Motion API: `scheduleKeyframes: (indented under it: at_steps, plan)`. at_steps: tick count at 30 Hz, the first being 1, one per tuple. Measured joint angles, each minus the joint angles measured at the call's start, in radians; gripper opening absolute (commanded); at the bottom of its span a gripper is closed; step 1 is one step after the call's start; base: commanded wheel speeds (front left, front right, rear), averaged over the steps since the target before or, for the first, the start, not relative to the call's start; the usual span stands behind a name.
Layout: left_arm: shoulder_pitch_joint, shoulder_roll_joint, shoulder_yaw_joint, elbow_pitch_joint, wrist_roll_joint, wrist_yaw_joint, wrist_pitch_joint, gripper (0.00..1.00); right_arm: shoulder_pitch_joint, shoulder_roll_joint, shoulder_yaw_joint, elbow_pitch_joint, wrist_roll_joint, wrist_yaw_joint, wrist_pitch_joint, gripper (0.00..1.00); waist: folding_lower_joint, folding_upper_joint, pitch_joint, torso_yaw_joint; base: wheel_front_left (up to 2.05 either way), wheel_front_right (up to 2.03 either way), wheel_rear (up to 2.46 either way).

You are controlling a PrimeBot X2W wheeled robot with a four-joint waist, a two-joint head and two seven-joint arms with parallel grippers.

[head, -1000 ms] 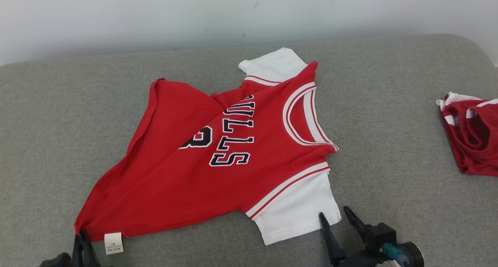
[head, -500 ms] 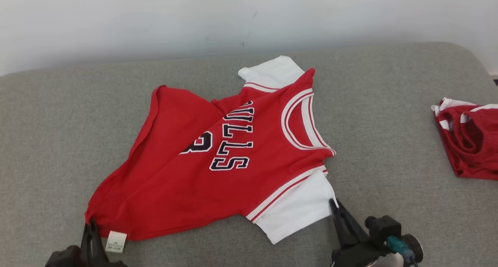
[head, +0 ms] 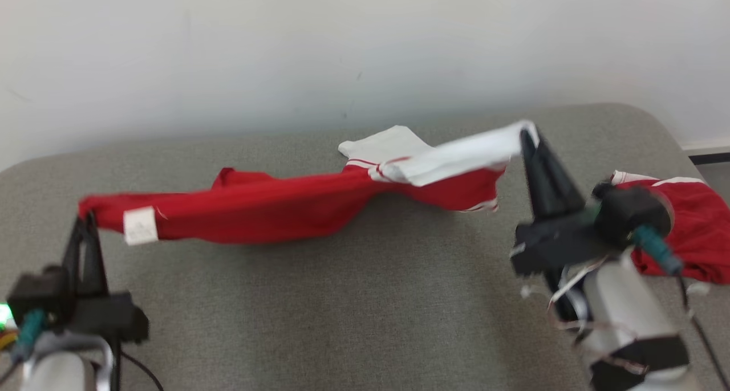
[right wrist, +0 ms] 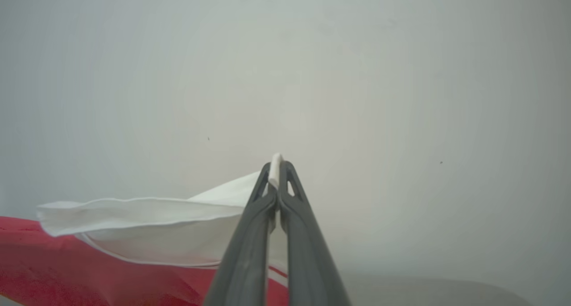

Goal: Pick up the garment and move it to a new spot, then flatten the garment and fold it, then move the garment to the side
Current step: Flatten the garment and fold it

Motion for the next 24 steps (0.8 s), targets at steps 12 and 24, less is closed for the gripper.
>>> scheduleKeyframes:
  at_steps: [12, 24]
  plan:
    - [-0.392, 0.177, -0.096, 0.127, 0.088, -0.057, 0.019, 0.00, -0.388, -0.119, 0.009, 0.064, -0.025, 0.000, 0.000, 0.00, 0.0000, 0.0000, -0.040, 0.004, 0.00, 0.00, 0.00]
    - [-0.652, 0.224, -0.208, 0.254, 0.144, -0.068, 0.096, 0.00, -0.651, -0.183, 0.074, 0.247, -0.086, 0.000, -0.001, 0.00, 0.0000, 0.0000, -0.001, 0.016, 0.00, 0.00, 0.00]
